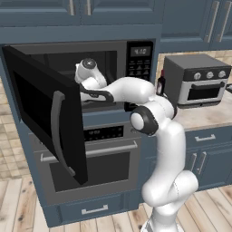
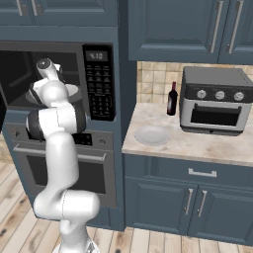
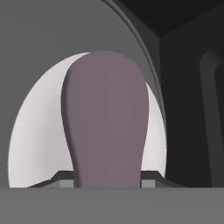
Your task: Pick the eggplant from the counter and place it in the microwave. Then turn on the microwave.
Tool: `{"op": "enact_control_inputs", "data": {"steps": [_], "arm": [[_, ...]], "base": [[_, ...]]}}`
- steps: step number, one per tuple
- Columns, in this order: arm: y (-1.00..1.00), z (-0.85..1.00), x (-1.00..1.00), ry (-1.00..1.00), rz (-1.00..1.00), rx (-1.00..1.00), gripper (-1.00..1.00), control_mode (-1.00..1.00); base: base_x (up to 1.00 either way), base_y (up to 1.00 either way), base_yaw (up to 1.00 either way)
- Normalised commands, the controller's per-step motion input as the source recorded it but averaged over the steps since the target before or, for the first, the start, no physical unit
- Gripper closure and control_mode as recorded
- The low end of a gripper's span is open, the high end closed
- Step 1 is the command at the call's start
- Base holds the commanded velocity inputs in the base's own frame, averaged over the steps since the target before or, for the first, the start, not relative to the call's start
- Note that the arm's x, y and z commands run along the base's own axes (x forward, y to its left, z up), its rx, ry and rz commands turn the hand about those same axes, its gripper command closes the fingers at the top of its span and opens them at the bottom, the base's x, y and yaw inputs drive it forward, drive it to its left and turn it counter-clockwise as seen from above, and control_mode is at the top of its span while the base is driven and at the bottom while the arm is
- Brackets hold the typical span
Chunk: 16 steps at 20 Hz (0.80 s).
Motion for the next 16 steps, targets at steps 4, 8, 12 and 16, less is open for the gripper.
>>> {"op": "enact_control_inputs", "data": {"steps": [4, 8, 12, 16], "arm": [[0.00, 0.00, 0.09, 0.00, -0.01, 0.00, 1.00, -1.00], [0.00, -0.01, 0.10, 0.02, -0.01, 0.00, 1.00, -1.00], [0.00, -0.02, 0.11, 0.02, -0.01, 0.00, 1.00, -1.00], [0.00, -0.02, 0.11, 0.01, -0.01, 0.00, 1.00, -1.00]], "base": [[0.00, 0.00, 0.00], [0.00, 0.00, 0.00], [0.00, 0.00, 0.00], [0.00, 0.00, 0.00]]}}
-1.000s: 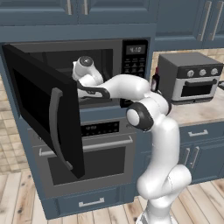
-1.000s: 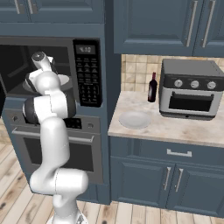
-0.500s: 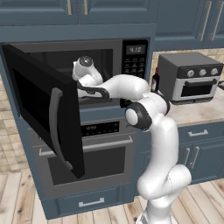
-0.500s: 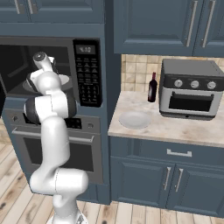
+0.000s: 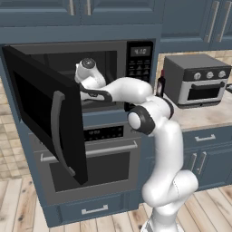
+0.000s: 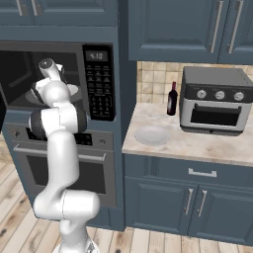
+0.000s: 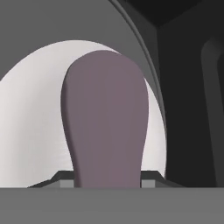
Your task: Pick the eggplant from the counter and place it in the microwave. Then turn on the microwave.
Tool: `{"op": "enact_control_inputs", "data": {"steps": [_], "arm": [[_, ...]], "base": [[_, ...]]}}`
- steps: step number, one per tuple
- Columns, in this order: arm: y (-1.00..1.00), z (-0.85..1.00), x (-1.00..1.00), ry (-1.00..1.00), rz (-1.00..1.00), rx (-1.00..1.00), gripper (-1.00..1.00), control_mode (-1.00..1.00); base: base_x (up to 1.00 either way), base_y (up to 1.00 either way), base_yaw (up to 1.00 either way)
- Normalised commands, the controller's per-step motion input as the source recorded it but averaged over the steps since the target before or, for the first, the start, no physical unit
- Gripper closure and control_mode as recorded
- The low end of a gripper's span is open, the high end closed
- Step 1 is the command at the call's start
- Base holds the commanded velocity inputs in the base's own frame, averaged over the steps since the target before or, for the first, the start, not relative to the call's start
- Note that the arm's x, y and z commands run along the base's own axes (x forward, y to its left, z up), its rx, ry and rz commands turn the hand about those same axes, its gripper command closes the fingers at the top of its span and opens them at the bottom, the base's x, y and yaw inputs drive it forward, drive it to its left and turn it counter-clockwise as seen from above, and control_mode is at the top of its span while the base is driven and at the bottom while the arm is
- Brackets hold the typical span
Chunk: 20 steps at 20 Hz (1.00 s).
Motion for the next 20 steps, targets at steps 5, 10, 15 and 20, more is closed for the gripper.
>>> {"op": "enact_control_inputs", "data": {"steps": [5, 10, 15, 20], "arm": [[0.02, -0.03, 0.13, 0.02, -0.01, 0.00, 1.00, -1.00], [0.04, -0.04, 0.14, 0.02, -0.01, 0.00, 1.00, -1.00], [0.04, -0.01, 0.14, 0.02, -0.01, 0.00, 1.00, -1.00], [0.04, -0.02, 0.15, 0.02, -0.01, 0.00, 1.00, -1.00]], "base": [[0.00, 0.00, 0.00], [0.00, 0.00, 0.00], [0.00, 0.00, 0.00], [0.00, 0.00, 0.00]]}}
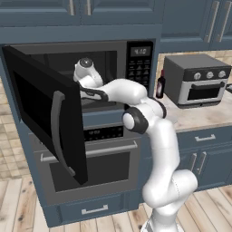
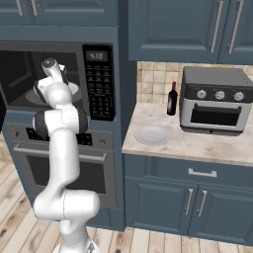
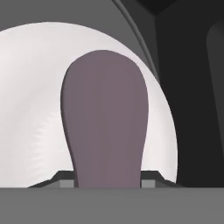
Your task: Pick the eggplant from the counter and place it in the microwave. Then turn on the microwave.
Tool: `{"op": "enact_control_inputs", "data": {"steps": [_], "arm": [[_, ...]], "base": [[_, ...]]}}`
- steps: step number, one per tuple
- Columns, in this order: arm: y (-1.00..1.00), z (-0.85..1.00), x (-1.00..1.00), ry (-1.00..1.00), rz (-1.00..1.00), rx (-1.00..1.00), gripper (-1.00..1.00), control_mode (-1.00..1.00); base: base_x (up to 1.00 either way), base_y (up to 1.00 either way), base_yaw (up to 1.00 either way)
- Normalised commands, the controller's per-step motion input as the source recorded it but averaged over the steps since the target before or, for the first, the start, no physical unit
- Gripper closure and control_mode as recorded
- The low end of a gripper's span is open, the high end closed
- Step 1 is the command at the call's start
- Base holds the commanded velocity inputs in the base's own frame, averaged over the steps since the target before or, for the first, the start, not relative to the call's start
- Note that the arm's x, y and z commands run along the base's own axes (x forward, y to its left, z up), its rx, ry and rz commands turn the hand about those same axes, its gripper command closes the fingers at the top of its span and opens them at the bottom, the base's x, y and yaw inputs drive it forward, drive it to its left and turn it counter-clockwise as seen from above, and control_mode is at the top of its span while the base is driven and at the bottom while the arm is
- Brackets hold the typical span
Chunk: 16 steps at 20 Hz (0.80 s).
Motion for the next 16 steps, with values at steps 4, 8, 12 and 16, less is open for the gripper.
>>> {"op": "enact_control_inputs", "data": {"steps": [4, 8, 12, 16], "arm": [[0.05, -0.01, 0.13, 0.01, -0.02, 0.00, 1.00, -1.00], [0.05, 0.00, 0.11, 0.00, -0.02, 0.00, 1.00, -1.00], [0.05, 0.00, 0.10, 0.00, -0.02, 0.00, -1.00, -1.00], [0.02, 0.00, 0.09, 0.00, -0.02, 0.00, -1.00, -1.00]], "base": [[0.00, 0.00, 0.00], [0.00, 0.00, 0.00], [0.00, 0.00, 0.00], [0.00, 0.00, 0.00]]}}
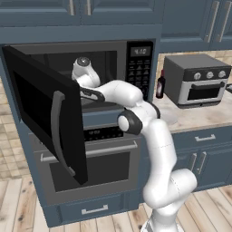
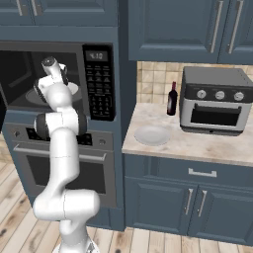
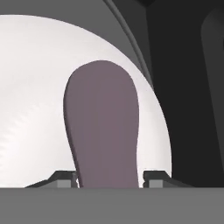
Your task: Pick the eggplant from the counter and place it in the microwave. Then turn on the microwave.
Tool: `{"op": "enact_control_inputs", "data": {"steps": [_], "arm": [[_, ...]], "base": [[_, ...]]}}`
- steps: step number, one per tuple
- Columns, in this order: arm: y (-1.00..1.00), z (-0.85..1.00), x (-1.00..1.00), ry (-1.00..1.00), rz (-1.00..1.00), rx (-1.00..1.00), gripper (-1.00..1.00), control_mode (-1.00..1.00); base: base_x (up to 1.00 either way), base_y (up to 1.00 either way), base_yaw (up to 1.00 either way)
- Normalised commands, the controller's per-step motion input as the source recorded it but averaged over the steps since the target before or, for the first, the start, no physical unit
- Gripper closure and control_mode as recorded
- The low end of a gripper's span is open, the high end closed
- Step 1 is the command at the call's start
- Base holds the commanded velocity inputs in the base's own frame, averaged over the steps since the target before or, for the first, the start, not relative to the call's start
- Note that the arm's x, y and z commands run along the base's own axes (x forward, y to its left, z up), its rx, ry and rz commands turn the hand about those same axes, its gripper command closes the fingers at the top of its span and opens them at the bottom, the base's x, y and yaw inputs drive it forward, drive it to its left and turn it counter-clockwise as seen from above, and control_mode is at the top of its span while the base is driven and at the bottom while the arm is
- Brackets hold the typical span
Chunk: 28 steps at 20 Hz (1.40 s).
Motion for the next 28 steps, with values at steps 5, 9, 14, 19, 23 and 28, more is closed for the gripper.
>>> {"op": "enact_control_inputs", "data": {"steps": [5, 9, 14, 19, 23, 28], "arm": [[0.00, 0.00, 0.04, 0.00, -0.01, 0.00, -1.00, -1.00], [0.00, 0.00, 0.09, 0.00, -0.01, 0.00, -1.00, -1.00], [0.00, 0.00, 0.00, 0.00, 0.00, 0.00, -1.00, -1.00], [0.00, 0.00, -0.12, -0.01, -0.01, 0.00, -1.00, -1.00], [0.00, 0.00, -0.14, 0.00, -0.01, 0.00, -1.00, -1.00], [0.00, -0.03, -0.17, 0.00, -0.02, 0.00, -1.00, -1.00]], "base": [[0.00, 0.00, 0.00], [0.00, 0.00, 0.00], [0.00, 0.00, 0.00], [0.00, 0.00, 0.00], [0.00, 0.00, 0.00], [0.00, 0.00, 0.00]]}}
